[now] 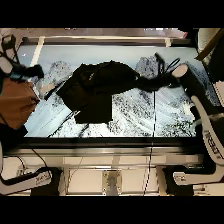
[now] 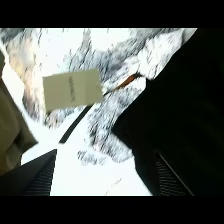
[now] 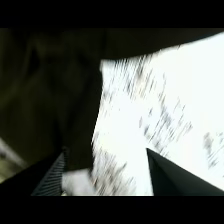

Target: Fold the clothes and pants, and hang the long-sleeved shirts on hangers.

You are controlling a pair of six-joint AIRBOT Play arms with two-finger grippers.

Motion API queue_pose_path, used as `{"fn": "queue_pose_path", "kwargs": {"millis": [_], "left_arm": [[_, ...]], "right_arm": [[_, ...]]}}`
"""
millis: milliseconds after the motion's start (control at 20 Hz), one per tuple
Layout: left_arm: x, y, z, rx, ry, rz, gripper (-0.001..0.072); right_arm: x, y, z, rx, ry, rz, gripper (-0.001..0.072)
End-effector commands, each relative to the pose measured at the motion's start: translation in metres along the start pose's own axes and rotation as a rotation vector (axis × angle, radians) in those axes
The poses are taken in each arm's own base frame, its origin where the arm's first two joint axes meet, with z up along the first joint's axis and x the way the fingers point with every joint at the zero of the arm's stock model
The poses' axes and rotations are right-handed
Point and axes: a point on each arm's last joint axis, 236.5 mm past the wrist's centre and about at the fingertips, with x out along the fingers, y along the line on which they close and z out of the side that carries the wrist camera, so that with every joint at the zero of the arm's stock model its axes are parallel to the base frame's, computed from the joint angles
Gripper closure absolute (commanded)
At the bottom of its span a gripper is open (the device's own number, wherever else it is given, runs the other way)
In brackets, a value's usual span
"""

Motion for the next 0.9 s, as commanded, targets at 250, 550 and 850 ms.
{"fn": "queue_pose_path", "kwargs": {"millis": [250,550,850], "left_arm": [[0.024,0.013,-0.065,-0.13,0.025,-0.044,0.0015],[0.042,0.011,-0.064,-0.149,0.022,-0.054,0.0015],[0.058,0.004,-0.07,-0.19,0.051,-0.085,0.0016]], "right_arm": [[0.11,0.094,-0.156,0.437,0.034,0.335,0.0042],[0.161,0.139,-0.172,0.442,0.069,0.351,0.0012],[0.181,0.117,-0.139,0.548,-0.059,0.236,0.0023]]}}
